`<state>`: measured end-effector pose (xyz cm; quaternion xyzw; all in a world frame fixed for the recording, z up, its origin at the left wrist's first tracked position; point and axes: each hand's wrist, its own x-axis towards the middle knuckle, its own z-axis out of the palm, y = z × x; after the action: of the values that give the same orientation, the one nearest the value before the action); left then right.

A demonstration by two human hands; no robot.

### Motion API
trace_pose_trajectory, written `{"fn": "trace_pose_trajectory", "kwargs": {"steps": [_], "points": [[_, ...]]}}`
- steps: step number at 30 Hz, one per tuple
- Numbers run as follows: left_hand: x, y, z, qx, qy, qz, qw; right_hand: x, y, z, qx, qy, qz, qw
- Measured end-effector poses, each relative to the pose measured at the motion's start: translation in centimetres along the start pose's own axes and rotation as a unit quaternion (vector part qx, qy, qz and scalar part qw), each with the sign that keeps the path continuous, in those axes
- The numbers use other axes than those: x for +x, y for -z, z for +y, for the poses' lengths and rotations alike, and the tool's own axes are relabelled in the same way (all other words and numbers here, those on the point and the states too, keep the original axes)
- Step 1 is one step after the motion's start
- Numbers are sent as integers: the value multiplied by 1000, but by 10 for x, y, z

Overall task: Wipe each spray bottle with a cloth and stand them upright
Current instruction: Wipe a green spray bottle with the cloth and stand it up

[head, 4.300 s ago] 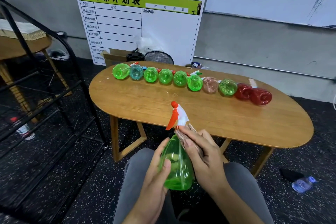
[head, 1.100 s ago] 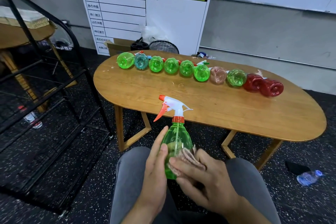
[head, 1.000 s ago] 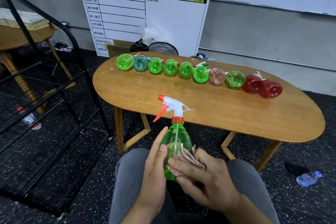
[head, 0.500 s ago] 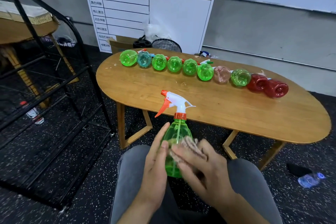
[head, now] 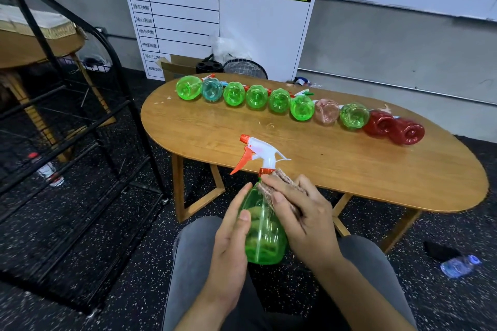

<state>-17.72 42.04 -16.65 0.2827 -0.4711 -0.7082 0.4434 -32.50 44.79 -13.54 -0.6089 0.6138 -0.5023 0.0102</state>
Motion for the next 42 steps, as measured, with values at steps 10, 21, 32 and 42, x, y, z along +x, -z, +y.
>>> {"fn": "trace_pose_trajectory", "kwargs": {"steps": [10, 21, 32, 42], "points": [[0, 0, 5, -6, -12, 14, 1000, -45, 8, -4, -66, 163, -73, 982], [0, -2, -1, 19, 11, -11, 1000, -1, 7, -1, 25, -20, -12, 999], [59, -59, 84, 0, -103, -77, 992, 91, 58, -29, 90, 12, 71, 993], [97, -127, 150, -6, -209, -93, 973, 158, 116, -65, 14, 103, 169, 980]]}}
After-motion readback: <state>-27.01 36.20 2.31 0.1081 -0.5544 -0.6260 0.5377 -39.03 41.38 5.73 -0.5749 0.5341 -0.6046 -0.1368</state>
